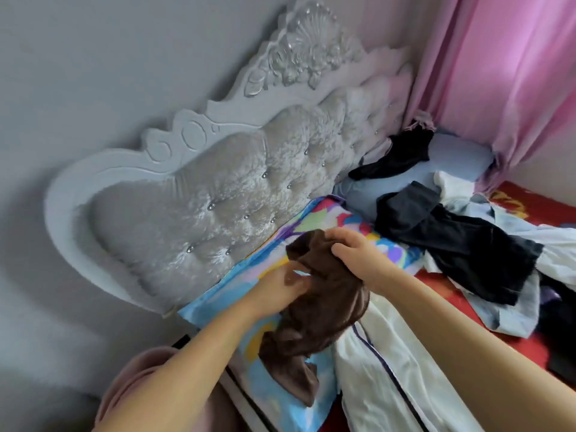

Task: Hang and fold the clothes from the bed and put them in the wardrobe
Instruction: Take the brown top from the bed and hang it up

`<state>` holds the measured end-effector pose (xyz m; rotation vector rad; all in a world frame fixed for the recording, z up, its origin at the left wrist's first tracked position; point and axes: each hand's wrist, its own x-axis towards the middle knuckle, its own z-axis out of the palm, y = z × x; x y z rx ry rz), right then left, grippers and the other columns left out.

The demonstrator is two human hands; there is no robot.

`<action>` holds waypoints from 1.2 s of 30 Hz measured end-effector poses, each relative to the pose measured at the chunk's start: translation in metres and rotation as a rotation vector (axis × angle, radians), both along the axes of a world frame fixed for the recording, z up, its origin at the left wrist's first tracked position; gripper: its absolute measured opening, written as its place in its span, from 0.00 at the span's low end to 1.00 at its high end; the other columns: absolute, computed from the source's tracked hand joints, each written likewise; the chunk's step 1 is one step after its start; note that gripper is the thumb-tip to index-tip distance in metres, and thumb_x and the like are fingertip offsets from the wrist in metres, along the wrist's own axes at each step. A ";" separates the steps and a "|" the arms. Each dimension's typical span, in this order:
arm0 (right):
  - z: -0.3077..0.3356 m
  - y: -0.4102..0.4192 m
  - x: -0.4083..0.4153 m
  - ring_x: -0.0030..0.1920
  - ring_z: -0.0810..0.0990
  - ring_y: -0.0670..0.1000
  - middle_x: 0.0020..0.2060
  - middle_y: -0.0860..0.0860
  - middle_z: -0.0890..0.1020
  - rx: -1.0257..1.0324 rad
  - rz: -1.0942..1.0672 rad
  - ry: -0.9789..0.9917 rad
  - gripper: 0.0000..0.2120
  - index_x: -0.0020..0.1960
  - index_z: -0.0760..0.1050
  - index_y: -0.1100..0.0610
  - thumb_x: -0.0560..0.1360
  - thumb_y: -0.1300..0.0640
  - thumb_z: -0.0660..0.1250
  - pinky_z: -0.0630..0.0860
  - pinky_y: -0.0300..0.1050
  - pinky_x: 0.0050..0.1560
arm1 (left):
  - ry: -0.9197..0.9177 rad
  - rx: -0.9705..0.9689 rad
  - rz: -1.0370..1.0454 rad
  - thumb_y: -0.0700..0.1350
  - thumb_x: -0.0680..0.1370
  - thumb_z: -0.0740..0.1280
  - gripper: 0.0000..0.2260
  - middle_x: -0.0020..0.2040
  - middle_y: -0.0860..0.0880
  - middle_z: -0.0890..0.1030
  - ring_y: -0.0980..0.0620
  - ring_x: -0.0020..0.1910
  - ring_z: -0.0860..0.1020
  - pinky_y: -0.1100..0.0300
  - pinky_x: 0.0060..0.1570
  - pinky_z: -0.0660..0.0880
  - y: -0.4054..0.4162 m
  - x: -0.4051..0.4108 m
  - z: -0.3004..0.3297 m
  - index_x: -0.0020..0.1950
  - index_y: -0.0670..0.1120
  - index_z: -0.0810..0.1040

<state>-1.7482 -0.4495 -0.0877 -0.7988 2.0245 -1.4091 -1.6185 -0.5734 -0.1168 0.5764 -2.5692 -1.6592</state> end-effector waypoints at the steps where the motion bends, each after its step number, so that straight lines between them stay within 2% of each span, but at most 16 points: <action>1: 0.018 0.019 0.016 0.41 0.76 0.33 0.43 0.37 0.77 0.046 0.071 0.077 0.18 0.50 0.78 0.47 0.76 0.68 0.59 0.67 0.21 0.42 | 0.048 0.099 0.166 0.40 0.81 0.61 0.04 0.42 0.48 0.79 0.51 0.42 0.77 0.63 0.40 0.73 0.010 0.011 0.020 0.52 0.43 0.75; 3: 0.056 0.054 0.046 0.42 0.74 0.27 0.45 0.35 0.76 0.085 0.213 0.177 0.19 0.55 0.77 0.49 0.76 0.70 0.57 0.64 0.17 0.43 | 0.109 0.204 0.339 0.41 0.82 0.58 0.06 0.42 0.46 0.78 0.50 0.39 0.76 0.63 0.36 0.74 0.034 0.033 0.058 0.49 0.44 0.73; 5: 0.097 0.085 0.075 0.44 0.75 0.26 0.46 0.37 0.79 0.091 0.339 0.228 0.22 0.55 0.79 0.54 0.74 0.73 0.55 0.66 0.19 0.48 | 0.152 0.150 0.316 0.46 0.82 0.60 0.05 0.49 0.45 0.77 0.50 0.43 0.76 0.62 0.39 0.74 0.065 0.058 0.090 0.53 0.46 0.73; 8: 0.150 0.115 0.112 0.51 0.79 0.38 0.49 0.45 0.83 0.057 0.440 0.301 0.23 0.50 0.81 0.54 0.73 0.74 0.53 0.72 0.32 0.58 | 0.235 0.050 0.182 0.52 0.82 0.59 0.10 0.54 0.49 0.79 0.57 0.51 0.76 0.63 0.48 0.72 0.108 0.100 0.133 0.58 0.50 0.75; 10: 0.172 0.129 0.136 0.53 0.80 0.45 0.48 0.48 0.83 0.000 0.439 0.338 0.24 0.46 0.80 0.50 0.72 0.74 0.53 0.73 0.40 0.62 | 0.264 0.126 0.137 0.56 0.81 0.56 0.13 0.50 0.55 0.81 0.60 0.49 0.78 0.60 0.54 0.73 0.130 0.133 0.156 0.55 0.53 0.78; 12: 0.189 0.138 0.159 0.52 0.80 0.47 0.47 0.48 0.83 -0.043 0.434 0.357 0.25 0.45 0.80 0.48 0.72 0.74 0.53 0.74 0.41 0.60 | 0.280 0.198 0.090 0.61 0.79 0.59 0.15 0.47 0.57 0.81 0.60 0.47 0.79 0.55 0.56 0.75 0.147 0.164 0.174 0.54 0.54 0.78; 14: 0.206 0.143 0.182 0.51 0.80 0.46 0.46 0.49 0.84 -0.085 0.466 0.357 0.25 0.46 0.81 0.50 0.71 0.74 0.52 0.75 0.38 0.57 | 0.289 0.127 0.052 0.58 0.75 0.64 0.15 0.48 0.53 0.81 0.57 0.48 0.79 0.51 0.57 0.75 0.159 0.188 0.187 0.55 0.50 0.78; 16: 0.225 0.147 0.205 0.51 0.80 0.46 0.46 0.49 0.84 -0.115 0.478 0.387 0.26 0.45 0.81 0.50 0.71 0.74 0.52 0.74 0.36 0.56 | 0.303 0.017 0.079 0.55 0.73 0.64 0.16 0.46 0.47 0.80 0.53 0.46 0.78 0.45 0.57 0.74 0.168 0.208 0.201 0.53 0.45 0.78; 18: 0.247 0.150 0.227 0.48 0.80 0.45 0.44 0.46 0.84 -0.167 0.468 0.415 0.25 0.44 0.81 0.50 0.71 0.74 0.52 0.74 0.35 0.53 | 0.323 -0.002 0.111 0.54 0.73 0.64 0.17 0.45 0.45 0.80 0.51 0.45 0.77 0.43 0.57 0.74 0.172 0.229 0.216 0.51 0.41 0.77; 21: 0.281 0.156 0.262 0.36 0.77 0.40 0.34 0.41 0.81 -0.313 0.404 0.335 0.26 0.42 0.82 0.48 0.73 0.72 0.52 0.74 0.32 0.39 | 0.350 0.050 0.092 0.50 0.77 0.66 0.14 0.44 0.46 0.79 0.52 0.44 0.76 0.51 0.51 0.74 0.171 0.269 0.232 0.51 0.38 0.77; 24: 0.305 0.157 0.310 0.32 0.76 0.40 0.32 0.42 0.81 -0.401 0.420 0.240 0.26 0.41 0.82 0.48 0.73 0.72 0.51 0.74 0.33 0.34 | 0.361 0.080 0.144 0.46 0.81 0.63 0.08 0.39 0.52 0.80 0.56 0.38 0.76 0.62 0.44 0.73 0.174 0.322 0.239 0.47 0.44 0.79; 27: 0.304 0.150 0.365 0.38 0.81 0.42 0.39 0.45 0.84 -0.328 0.575 0.174 0.25 0.44 0.83 0.48 0.72 0.69 0.52 0.77 0.33 0.38 | 0.426 0.194 0.312 0.47 0.82 0.60 0.08 0.44 0.48 0.81 0.53 0.43 0.78 0.60 0.43 0.74 0.172 0.386 0.241 0.50 0.47 0.78; 30: 0.281 0.147 0.413 0.51 0.82 0.45 0.51 0.47 0.84 -0.208 0.716 0.057 0.14 0.53 0.82 0.47 0.74 0.54 0.60 0.77 0.35 0.49 | 0.437 0.374 0.444 0.45 0.83 0.58 0.10 0.44 0.49 0.83 0.55 0.41 0.81 0.65 0.40 0.76 0.168 0.453 0.243 0.53 0.47 0.78; 31: 0.270 0.146 0.428 0.54 0.81 0.44 0.52 0.46 0.84 -0.142 0.718 0.111 0.13 0.55 0.81 0.45 0.75 0.47 0.62 0.76 0.36 0.53 | 0.431 0.418 0.468 0.44 0.83 0.57 0.10 0.43 0.50 0.84 0.57 0.39 0.82 0.66 0.37 0.77 0.167 0.474 0.242 0.53 0.45 0.78; 33: 0.249 0.145 0.457 0.54 0.80 0.43 0.51 0.45 0.83 0.043 0.695 0.393 0.14 0.56 0.80 0.46 0.74 0.41 0.67 0.75 0.39 0.57 | 0.390 0.435 0.505 0.42 0.82 0.58 0.10 0.39 0.49 0.84 0.56 0.36 0.83 0.67 0.35 0.78 0.170 0.507 0.240 0.51 0.44 0.79; 36: 0.230 0.142 0.498 0.49 0.79 0.49 0.47 0.50 0.82 0.322 0.768 0.762 0.13 0.54 0.77 0.53 0.74 0.47 0.69 0.72 0.43 0.53 | 0.315 0.399 0.514 0.42 0.80 0.63 0.06 0.42 0.45 0.85 0.52 0.39 0.83 0.63 0.39 0.80 0.172 0.550 0.238 0.50 0.44 0.80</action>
